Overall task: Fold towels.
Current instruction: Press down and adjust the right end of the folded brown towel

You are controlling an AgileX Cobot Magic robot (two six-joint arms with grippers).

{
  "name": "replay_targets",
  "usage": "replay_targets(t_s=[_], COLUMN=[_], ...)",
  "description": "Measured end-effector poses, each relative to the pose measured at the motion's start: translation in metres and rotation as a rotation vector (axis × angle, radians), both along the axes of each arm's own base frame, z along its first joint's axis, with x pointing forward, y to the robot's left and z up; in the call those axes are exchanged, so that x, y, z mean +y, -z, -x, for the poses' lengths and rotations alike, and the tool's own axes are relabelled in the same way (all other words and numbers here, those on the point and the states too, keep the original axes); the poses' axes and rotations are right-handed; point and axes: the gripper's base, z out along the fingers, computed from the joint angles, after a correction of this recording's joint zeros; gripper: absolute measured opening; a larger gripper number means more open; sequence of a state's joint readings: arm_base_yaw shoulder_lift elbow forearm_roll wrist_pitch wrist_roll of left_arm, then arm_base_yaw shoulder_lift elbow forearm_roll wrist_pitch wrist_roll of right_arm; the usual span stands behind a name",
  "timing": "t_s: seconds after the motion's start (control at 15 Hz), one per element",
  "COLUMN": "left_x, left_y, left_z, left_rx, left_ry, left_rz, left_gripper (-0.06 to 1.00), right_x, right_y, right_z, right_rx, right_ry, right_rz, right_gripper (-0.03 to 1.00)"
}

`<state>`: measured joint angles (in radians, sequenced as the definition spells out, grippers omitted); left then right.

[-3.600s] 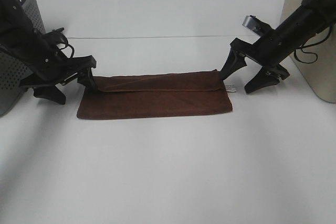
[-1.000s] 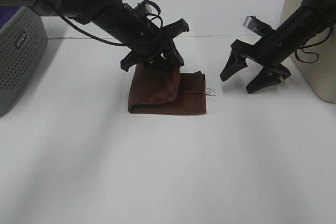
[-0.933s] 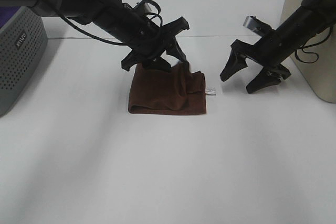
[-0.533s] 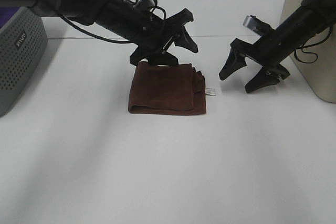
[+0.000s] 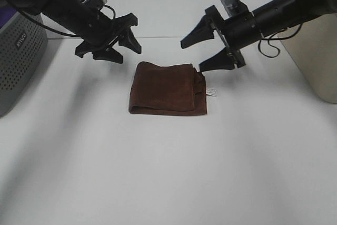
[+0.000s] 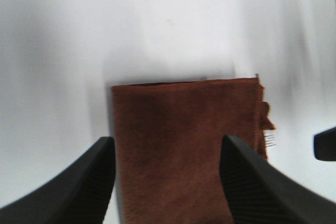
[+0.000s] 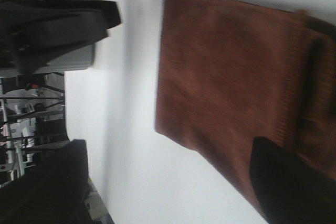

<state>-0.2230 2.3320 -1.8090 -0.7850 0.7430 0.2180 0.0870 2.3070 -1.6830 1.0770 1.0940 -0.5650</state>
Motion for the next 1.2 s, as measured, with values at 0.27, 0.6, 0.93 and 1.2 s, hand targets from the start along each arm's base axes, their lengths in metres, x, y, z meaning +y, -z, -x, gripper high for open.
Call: replay_targets(t_s=[0.27,0.6,0.93,1.2], left_x=[0.01,0.01,0.01,0.011], left_y=[0.005,0.005,0.005,-0.004], left_z=[0.001,0.001,0.002,0.002], left_rx=[0.022,0.023,0.026,0.004], left_ry=[0.01,0.011,0.013,0.02], left_rz=[-0.091,-0.096,-0.096,-0.107], left_gripper=[0.57,0.57,0.57,0.57], right_x=[0.041,0.03,0.005,-0.019], right_y=[0.017,0.064,0.072,0.055], right_z=[-0.008,-0.013,-0.018,-0.02], right_rx=[-0.003,0.077,0.096,0.073], right_ry=[-0.014,0.012,0.035,-0.015], right_rz=[-0.135,-0.125,-0.127,-0.041], right_gripper=[0.79,0.78,0.77,0.77])
